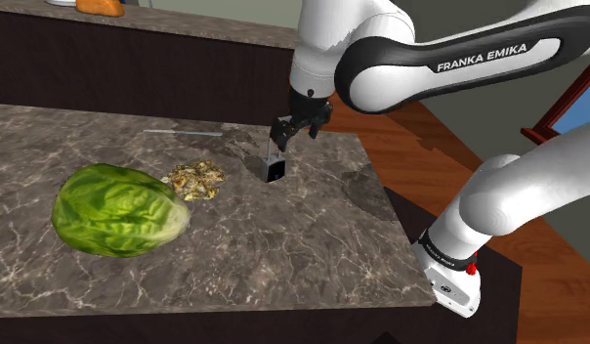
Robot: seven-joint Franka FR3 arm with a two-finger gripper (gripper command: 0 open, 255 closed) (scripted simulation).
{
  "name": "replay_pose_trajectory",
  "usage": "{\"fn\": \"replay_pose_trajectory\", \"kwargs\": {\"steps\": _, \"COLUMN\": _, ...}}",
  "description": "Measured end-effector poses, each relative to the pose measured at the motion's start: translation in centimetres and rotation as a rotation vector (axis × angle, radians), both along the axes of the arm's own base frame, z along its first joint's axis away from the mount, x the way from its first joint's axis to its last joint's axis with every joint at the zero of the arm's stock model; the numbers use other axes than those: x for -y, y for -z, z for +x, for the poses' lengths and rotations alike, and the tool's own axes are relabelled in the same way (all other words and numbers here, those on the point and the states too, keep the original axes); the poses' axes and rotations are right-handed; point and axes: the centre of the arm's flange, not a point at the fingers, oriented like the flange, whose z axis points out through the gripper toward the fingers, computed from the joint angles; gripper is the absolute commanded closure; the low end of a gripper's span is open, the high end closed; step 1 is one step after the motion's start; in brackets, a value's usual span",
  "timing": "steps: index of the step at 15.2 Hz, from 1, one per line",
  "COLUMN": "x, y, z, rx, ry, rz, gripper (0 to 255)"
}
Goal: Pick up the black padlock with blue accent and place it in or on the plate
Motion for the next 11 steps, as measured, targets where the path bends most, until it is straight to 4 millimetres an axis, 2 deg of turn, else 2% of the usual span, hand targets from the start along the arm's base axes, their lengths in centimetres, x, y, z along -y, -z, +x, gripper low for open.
{"fn": "replay_pose_trajectory", "kwargs": {"steps": 2, "x": -2.0, "y": 2.1, "z": 1.1, "rx": 0.011, "ry": 0.021, "rz": -0.029, "gripper": 0}}
{"fn": "replay_pose_trajectory", "kwargs": {"steps": 4, "x": -3.9, "y": 3.2, "z": 2.0, "rx": 0.02, "ry": 0.038, "rz": -0.052, "gripper": 0}}
{"fn": "replay_pose_trajectory", "kwargs": {"steps": 7, "x": -4.2, "y": 4.7, "z": 2.6, "rx": 0.025, "ry": 0.045, "rz": -0.057, "gripper": 0}}
{"fn": "replay_pose_trajectory", "kwargs": {"steps": 11, "x": -3.7, "y": 6.7, "z": 3.1, "rx": 0.026, "ry": 0.046, "rz": -0.058, "gripper": 0}}
